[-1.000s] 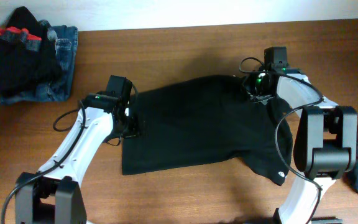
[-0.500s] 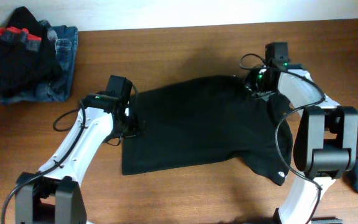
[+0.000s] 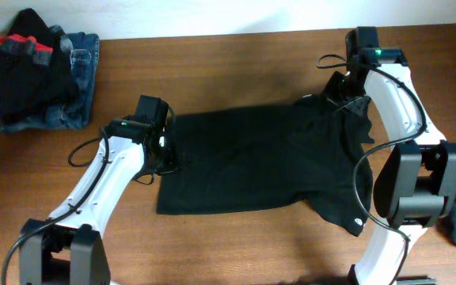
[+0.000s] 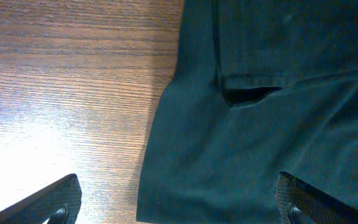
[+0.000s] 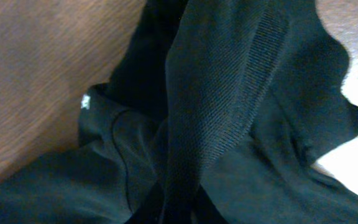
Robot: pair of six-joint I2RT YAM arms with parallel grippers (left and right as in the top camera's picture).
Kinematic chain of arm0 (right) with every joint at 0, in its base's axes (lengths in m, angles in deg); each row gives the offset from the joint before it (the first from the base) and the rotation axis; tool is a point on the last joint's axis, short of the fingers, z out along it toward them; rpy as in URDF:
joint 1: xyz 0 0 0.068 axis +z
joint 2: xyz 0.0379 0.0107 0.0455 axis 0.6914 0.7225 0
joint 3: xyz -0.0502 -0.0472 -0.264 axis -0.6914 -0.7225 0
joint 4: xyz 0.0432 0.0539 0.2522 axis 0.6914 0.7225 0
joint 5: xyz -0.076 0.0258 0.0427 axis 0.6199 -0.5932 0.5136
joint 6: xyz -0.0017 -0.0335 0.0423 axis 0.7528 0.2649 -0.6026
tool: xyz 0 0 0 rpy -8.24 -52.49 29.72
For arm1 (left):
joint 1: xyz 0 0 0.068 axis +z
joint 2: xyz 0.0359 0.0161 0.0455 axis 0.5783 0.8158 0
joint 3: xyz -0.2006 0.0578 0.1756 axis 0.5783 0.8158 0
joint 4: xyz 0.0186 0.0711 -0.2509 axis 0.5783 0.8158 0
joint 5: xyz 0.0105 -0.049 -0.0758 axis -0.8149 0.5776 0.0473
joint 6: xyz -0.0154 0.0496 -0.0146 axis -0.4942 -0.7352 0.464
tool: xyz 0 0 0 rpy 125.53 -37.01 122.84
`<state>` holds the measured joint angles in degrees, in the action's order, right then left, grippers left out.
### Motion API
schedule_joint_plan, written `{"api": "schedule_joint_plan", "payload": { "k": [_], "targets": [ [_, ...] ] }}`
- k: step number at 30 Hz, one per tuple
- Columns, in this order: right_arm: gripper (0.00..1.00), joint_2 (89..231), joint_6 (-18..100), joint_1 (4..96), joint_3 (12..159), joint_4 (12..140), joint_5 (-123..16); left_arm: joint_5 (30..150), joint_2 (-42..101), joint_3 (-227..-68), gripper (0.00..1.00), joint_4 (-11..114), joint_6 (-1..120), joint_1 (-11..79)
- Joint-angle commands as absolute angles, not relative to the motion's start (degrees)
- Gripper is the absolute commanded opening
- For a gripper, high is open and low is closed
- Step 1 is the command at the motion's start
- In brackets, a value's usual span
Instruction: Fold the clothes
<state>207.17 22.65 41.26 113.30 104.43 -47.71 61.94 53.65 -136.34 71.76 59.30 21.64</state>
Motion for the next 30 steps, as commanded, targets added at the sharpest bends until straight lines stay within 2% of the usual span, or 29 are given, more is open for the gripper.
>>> {"api": "schedule_joint_plan", "payload": {
  "k": [1, 12, 17, 26, 30],
  "targets": [
    [0.11, 207.5, 23.4, 41.0, 115.3, 107.8, -41.4, 62.3, 53.1, -137.3, 0.99, 71.8, 59.4, 22.0],
    [0.19, 207.6, 23.5, 41.2, 115.3, 115.4, -41.7, 62.4, 53.1, -137.3, 0.99, 71.6, 59.4, 22.0],
    [0.19, 207.6, 26.0, 41.2, 114.5, 116.2, -46.3, 62.4, 53.1, -137.3, 0.99, 71.6, 59.4, 22.0],
    [0.2, 207.6, 26.0, 42.2, 111.6, 116.3, -46.2, 62.4, 53.1, -137.3, 0.99, 71.8, 59.4, 22.0],
    [0.29, 207.6, 26.0, 43.2, 110.6, 116.6, -46.2, 62.4, 53.1, -137.3, 0.99, 71.8, 59.4, 22.0]
  ]
}}
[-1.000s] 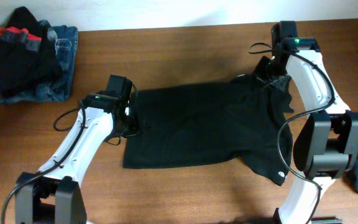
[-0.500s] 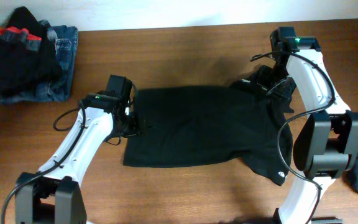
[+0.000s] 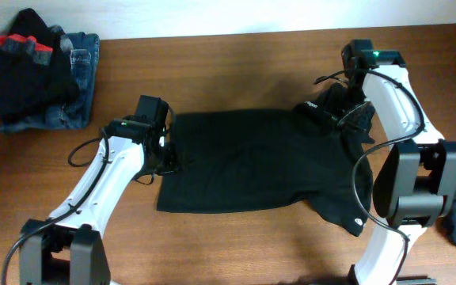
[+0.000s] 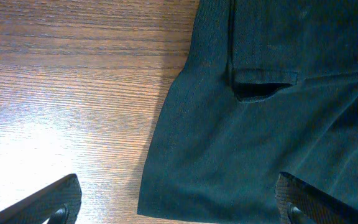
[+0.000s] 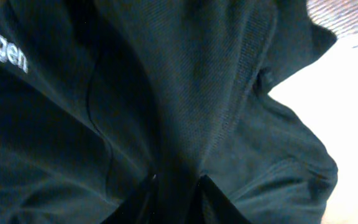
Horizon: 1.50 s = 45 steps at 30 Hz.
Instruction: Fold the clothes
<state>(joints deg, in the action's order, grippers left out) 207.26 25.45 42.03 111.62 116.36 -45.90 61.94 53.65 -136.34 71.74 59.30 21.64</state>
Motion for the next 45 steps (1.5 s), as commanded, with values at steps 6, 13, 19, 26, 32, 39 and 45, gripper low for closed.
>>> {"api": "schedule_joint_plan", "payload": {
  "k": [6, 13, 19, 26, 32, 39, 45],
  "targets": [
    [0.38, 207.6, 25.9, 44.8, 110.1, 116.6, -45.7, 62.4, 53.1, -137.3, 0.99, 71.8, 59.4, 22.0],
    [0.68, 207.6, 25.8, 45.3, 110.1, 115.9, -43.2, 62.4, 53.1, -137.3, 0.99, 71.6, 59.4, 22.0],
    [0.83, 207.6, 25.8, 45.3, 110.1, 113.7, -43.3, 70.3, 53.1, -137.3, 0.99, 68.3, 51.7, 21.4],
    [0.85, 207.6, 25.8, 45.3, 110.1, 112.9, -43.4, 74.6, 53.2, -137.3, 0.99, 62.2, 47.3, 17.9],
    [0.86, 207.6, 25.8, 45.3, 110.0, 112.9, -43.4, 74.0, 55.8, -137.3, 0.98, 56.3, 46.4, 17.2],
    [0.86, 207.6, 25.8, 45.3, 109.4, 112.9, -43.4, 74.6, 63.2, -137.3, 0.97, 49.2, 41.2, 17.2],
    [0.86, 207.6, 26.0, 45.3, 109.3, 112.9, -43.4, 75.6, 67.2, -137.3, 0.93, 46.6, 40.3, 17.2]
  ]
}}
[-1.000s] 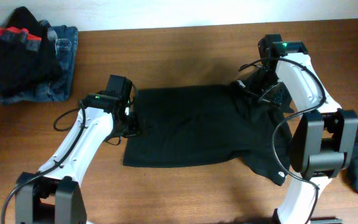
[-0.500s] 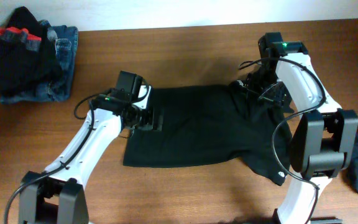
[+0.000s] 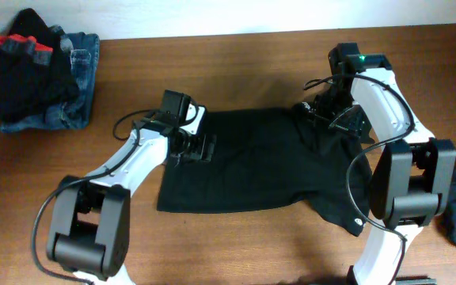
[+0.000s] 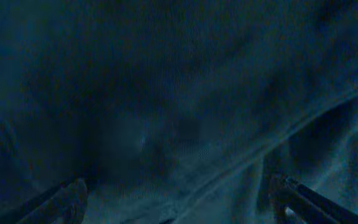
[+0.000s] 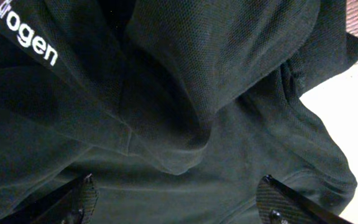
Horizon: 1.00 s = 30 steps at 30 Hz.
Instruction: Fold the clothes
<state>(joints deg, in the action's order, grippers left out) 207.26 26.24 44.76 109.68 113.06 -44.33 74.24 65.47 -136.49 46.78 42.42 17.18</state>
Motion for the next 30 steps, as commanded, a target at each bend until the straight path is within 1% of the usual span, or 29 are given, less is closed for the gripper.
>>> {"api": "schedule_joint_plan", "payload": {
  "k": [1, 10, 11, 13, 14, 18, 30],
  "targets": [
    [0.86, 207.6, 26.0, 45.3, 109.3, 112.9, -43.4, 75.4, 67.3, -137.3, 0.93, 47.0, 40.5, 17.2],
    [0.86, 207.6, 26.0, 45.3, 109.3, 112.8, -43.4, 73.4, 67.2, -137.6, 0.92, 51.5, 44.5, 17.2],
    [0.86, 207.6, 26.0, 45.3, 109.3, 112.9, -43.4, 73.4, 67.2, -138.0, 0.89, 52.5, 45.1, 17.2],
    [0.86, 207.6, 26.0, 45.3, 109.3, 112.9, -43.4, 72.9, 67.2, -138.6, 0.89, 54.5, 47.4, 17.2],
    [0.86, 207.6, 26.0, 45.3, 109.3, 112.9, -43.4, 71.3, 67.2, -139.1, 0.84, 57.1, 50.6, 17.2],
    [0.87, 207.6, 26.0, 45.3, 109.3, 112.6, -43.4, 70.9, 67.2, -139.1, 0.84, 59.3, 51.9, 17.2],
    [0.86, 207.6, 26.0, 45.3, 109.2, 112.3, -43.4, 70.9, 67.3, -139.1, 0.84, 57.9, 51.9, 17.4]
  ]
}}
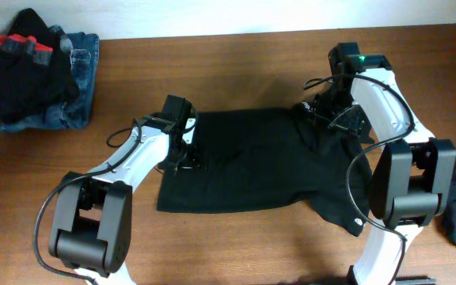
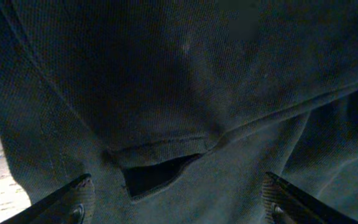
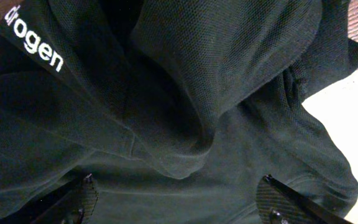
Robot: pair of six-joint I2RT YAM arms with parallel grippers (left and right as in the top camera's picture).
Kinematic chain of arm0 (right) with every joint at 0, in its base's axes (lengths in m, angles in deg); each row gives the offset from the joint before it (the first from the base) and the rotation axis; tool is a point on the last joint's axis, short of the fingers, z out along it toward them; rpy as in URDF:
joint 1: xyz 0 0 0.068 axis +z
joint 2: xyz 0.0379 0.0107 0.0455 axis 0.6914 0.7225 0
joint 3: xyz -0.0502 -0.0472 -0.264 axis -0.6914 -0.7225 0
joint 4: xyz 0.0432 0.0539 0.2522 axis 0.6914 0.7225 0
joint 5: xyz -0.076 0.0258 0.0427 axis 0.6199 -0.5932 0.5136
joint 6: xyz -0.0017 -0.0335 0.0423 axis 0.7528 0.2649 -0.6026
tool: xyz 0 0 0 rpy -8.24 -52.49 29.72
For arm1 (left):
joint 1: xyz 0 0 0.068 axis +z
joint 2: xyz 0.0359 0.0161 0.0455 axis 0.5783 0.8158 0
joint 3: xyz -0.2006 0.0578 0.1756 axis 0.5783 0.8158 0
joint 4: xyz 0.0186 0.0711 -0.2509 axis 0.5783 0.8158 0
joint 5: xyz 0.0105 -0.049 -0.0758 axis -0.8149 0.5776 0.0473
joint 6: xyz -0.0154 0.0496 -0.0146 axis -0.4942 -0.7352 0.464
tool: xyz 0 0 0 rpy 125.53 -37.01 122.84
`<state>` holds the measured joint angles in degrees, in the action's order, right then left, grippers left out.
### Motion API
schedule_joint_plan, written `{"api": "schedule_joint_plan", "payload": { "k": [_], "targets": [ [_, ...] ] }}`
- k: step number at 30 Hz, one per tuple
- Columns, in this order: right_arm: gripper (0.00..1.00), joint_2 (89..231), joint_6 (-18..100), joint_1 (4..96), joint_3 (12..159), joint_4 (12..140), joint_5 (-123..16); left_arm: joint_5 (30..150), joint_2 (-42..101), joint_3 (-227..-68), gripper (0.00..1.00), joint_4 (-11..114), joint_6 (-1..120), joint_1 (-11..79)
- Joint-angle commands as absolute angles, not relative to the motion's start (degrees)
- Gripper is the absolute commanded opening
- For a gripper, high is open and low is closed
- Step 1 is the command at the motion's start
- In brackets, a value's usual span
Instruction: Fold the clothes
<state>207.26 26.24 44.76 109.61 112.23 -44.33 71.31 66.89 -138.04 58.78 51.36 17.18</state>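
A black polo shirt (image 1: 252,162) lies spread on the wooden table (image 1: 236,63). My left gripper (image 1: 187,150) hovers open low over its left hem. In the left wrist view the left gripper (image 2: 179,208) has fingers (image 2: 73,199) wide apart around the hem's side slit (image 2: 157,177). My right gripper (image 1: 331,119) is open over the bunched upper right corner. The right wrist view shows a raised fold (image 3: 197,93) with white lettering (image 3: 33,46) on a sleeve. The right gripper (image 3: 179,205) holds nothing between its fingers (image 3: 284,199).
A pile of dark clothes and jeans (image 1: 34,67) sits at the back left corner. Another dark garment lies at the right edge beside the right arm's base. The shirt's lower right sleeve (image 1: 347,210) reaches toward that base.
My left gripper has shifted a little left over the shirt, from plain fabric to the hem's side slit. The right gripper stays open over the same bunched fold.
At first my left gripper was open over bare wood beside the shirt's left edge, and my right gripper was shut on fabric at the far right corner. That corner then lay bunched further in, the right gripper open above it. The left gripper stood over the shirt, now at its hem slit.
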Motion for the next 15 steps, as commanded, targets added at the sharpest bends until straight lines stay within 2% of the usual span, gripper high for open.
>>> {"api": "schedule_joint_plan", "payload": {
  "k": [1, 6, 15],
  "targets": [
    [0.86, 207.6, 26.0, 45.3, 109.2, 112.3, -43.4, 70.9, 67.3, -139.1, 0.82, 57.4, 51.9, 17.4],
    [0.86, 207.6, 26.0, 45.3, 109.2, 112.5, -43.4, 71.1, 67.4, -139.1, 0.68, 55.9, 52.0, 17.4],
    [0.86, 207.6, 26.0, 45.3, 109.2, 112.6, -43.4, 71.1, 67.9, -139.1, 0.68, 57.3, 52.1, 17.4]
  ]
}}
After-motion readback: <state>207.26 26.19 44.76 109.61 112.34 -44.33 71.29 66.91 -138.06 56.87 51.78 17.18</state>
